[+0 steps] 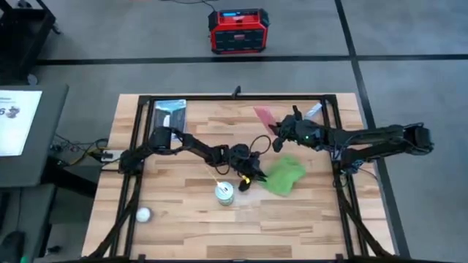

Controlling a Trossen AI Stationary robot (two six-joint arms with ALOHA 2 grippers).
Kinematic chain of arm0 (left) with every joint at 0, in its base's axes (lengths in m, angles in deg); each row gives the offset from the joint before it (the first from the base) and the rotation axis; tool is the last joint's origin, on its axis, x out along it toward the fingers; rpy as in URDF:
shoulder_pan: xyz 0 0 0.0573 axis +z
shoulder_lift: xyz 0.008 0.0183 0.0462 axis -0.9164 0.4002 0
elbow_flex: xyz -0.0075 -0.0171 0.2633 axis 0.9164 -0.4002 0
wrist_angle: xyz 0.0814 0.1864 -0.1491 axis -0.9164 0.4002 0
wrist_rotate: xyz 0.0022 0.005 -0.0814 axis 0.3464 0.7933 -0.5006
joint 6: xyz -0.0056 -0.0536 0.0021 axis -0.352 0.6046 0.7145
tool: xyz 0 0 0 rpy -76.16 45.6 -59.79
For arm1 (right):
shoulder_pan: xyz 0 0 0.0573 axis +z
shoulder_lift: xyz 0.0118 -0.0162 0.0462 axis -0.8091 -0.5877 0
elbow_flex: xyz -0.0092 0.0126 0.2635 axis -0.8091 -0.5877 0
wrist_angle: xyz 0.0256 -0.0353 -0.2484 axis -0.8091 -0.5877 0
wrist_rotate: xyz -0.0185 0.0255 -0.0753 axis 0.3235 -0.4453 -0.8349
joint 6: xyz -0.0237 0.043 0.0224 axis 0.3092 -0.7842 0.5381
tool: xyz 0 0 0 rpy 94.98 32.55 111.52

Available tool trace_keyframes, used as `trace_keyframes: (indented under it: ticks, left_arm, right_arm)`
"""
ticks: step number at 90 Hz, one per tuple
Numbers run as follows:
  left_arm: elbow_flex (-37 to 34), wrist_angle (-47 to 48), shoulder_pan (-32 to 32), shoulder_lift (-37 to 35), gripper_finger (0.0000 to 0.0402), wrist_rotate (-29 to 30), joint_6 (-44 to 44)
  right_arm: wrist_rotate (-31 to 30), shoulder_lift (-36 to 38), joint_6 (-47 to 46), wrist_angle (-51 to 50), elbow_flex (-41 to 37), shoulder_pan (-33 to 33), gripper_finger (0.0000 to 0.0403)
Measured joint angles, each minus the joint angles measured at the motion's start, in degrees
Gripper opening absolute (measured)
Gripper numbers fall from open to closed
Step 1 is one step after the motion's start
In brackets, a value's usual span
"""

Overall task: Apply microfiber cloth
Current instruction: Wipe the back of the black cellphone with the green microfiber cloth

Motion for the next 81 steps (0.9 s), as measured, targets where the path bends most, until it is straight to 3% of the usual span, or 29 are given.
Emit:
trace_keyframes:
  ticks: [21,44,81]
  left_arm:
    - [0.01,4.2,0.0,-5.78,0.0001,0.94,-4.86]
    - [0.1,15.84,1.87,-14.03,0.0,10.94,-13.44]
    - [0.08,25.43,5.1,-25.18,0.0,19.7,-20.59]
  right_arm:
    - [-4.25,1.87,-0.44,-4.19,0.0,-1.68,0.0012]
    - [-5.54,4.27,-2.6,-8.24,0.0,-3.1,0.0012]
    - [-4.01,4.54,-6.96,-12.49,0.0,-0.16,0.0012]
